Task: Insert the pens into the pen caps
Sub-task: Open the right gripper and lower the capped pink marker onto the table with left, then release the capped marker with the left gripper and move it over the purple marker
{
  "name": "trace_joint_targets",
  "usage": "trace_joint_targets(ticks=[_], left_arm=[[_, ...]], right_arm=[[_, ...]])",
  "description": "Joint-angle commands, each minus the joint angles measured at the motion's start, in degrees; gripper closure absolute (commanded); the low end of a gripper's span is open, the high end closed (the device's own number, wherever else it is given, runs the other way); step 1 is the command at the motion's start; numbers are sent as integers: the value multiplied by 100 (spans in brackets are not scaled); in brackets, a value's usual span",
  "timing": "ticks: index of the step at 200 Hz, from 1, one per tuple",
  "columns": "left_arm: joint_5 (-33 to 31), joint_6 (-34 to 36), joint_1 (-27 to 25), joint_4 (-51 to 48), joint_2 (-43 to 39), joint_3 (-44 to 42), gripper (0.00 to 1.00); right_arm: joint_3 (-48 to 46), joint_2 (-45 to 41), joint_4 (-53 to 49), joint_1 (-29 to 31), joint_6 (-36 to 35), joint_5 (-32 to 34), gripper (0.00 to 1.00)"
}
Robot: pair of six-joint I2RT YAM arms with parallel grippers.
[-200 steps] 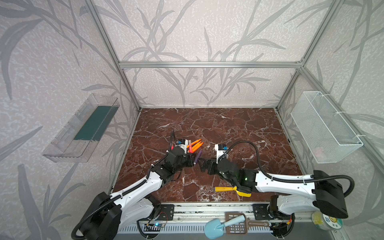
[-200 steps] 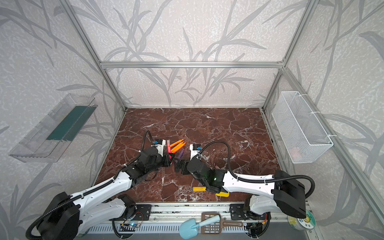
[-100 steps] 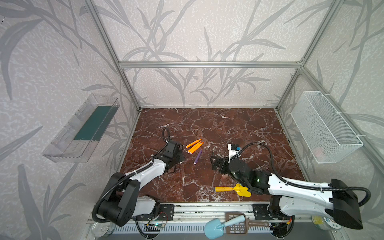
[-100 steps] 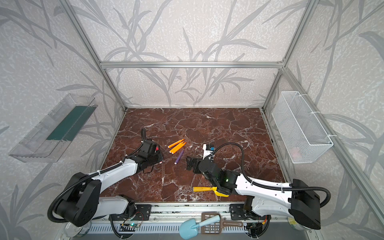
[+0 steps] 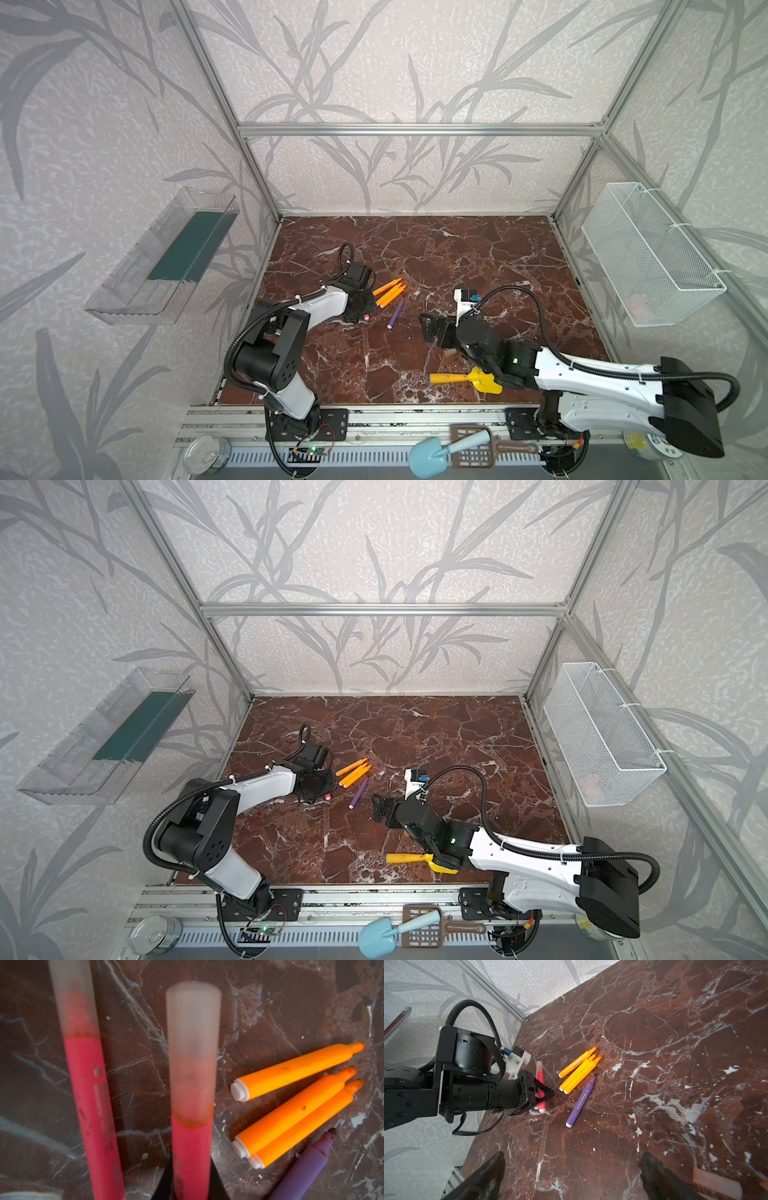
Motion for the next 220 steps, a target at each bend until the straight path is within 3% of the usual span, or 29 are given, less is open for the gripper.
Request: trace_joint_targets(ticks=[1, 73, 152, 220], left_arm=[[-284, -7, 26, -707, 122, -76, 97], [-758, -43, 27, -910, -240, -145, 78], [-867, 7, 19, -949, -435, -164, 74], [-1171, 379, -310, -836, -1410, -343, 58]], right_arm=[[-83, -39, -37, -46, -32, 53, 1], [-85, -22, 10, -54, -29, 52, 1], [-98, -57, 44, -54, -6, -51, 1], [-149, -256, -43, -58, -114, 54, 1]])
